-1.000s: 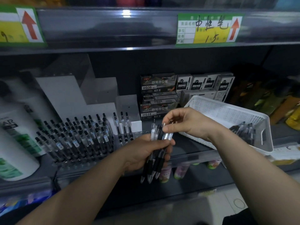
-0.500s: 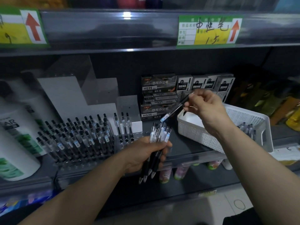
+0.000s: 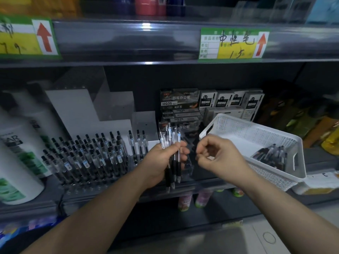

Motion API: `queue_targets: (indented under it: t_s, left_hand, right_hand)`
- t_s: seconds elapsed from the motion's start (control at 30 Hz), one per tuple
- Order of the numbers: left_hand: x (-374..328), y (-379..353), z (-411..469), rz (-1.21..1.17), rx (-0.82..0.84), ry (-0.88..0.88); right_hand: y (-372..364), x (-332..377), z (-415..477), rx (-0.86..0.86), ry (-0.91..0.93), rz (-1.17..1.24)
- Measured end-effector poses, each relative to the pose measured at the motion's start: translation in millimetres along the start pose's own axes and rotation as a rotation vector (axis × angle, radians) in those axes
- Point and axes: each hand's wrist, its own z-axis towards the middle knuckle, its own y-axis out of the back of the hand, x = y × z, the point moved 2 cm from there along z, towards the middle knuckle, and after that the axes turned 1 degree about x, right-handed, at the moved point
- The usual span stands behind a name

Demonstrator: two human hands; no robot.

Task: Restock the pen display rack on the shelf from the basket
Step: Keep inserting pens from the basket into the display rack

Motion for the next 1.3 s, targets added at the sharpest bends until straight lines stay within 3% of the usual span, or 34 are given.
queue_targets:
  t_s: [0.37, 0.5, 0.67, 0.8, 1.07, 1.3]
  left_hand:
    - [-1, 1, 5, 0.016, -0.023, 0.014]
    - [2, 0, 5, 0.103, 0.008, 0.012]
    - [5, -11, -8, 0.089, 0.191, 0.027]
    - [8, -12, -13, 0.089, 0.250, 0.076]
    - [12, -9, -15, 0.072, 0.224, 0.128]
    - [10, -8, -17, 0.095, 0.290, 0.121]
  right_hand:
    - [-15, -4, -2, 0.274, 0.029, -0.125]
    - [-10, -8, 10, 0.207, -0.068, -0.011]
    - [-10, -6, 26, 0.065, -0.177, 0.174]
    - [-18, 6, 32, 0.112, -0.240, 0.407]
    - [-22, 2, 41, 0.189, -0.274, 0.334]
    - [-27, 12, 39, 0.218, -0.292, 0.660]
